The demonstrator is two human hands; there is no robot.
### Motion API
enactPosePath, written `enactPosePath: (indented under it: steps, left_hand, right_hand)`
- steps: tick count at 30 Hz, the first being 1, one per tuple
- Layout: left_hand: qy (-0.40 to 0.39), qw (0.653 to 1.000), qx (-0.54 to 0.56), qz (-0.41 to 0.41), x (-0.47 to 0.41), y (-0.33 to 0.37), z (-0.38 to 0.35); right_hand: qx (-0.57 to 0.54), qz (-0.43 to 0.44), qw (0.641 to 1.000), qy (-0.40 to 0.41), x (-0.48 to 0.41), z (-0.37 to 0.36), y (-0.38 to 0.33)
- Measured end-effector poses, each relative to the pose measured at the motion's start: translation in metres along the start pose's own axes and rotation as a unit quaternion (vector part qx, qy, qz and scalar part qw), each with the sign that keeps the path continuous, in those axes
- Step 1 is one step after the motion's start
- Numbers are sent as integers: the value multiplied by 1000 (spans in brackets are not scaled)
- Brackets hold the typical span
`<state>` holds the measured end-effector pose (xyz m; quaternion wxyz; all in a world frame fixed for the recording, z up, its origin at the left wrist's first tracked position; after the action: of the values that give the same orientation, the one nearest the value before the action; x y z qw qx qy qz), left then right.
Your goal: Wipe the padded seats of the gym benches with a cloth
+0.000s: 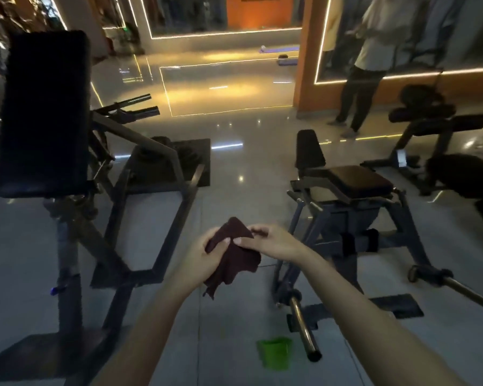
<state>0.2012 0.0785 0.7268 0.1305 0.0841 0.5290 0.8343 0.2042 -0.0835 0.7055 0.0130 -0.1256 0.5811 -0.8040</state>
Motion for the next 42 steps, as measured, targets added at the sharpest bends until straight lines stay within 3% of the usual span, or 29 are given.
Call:
enactPosePath:
  steps: [7,13,25,33,38,42]
  left_hand:
    - [-3,1000,-15,-27,-92,-35,-9]
    - [27,999,-3,-42,-132,-102,-56]
    - [45,998,-24,-29,-144,-392,-185]
    - [40,998,-21,-46,-145,-534,-255]
    - [1,999,-35,-6,-132,-613,-299]
    - [-45,996,-74,-37,-126,-643,-321]
  right_hand:
    - [22,-1,998,50,-66,33,21]
    - [61,-19,996,65,-110,39,97]
    - [40,-8,992,117,-180,-69,398]
    - [29,-9,989,142,-214,-120,557]
    - [-11,-26,985,173,-205,-161,653]
    - [65,-74,984,147,-192,-182,729]
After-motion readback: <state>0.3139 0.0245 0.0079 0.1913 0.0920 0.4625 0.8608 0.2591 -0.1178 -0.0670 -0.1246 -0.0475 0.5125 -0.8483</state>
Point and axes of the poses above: each hand's wrist, its own x-axis away from the middle knuckle, its own z-axis out of the back of the hand, y = z × x, the point moved 7 cm from there along -x, towards the middle knuckle, and after that the axes turned 3 degrees about -x, right-handed, at the moved point
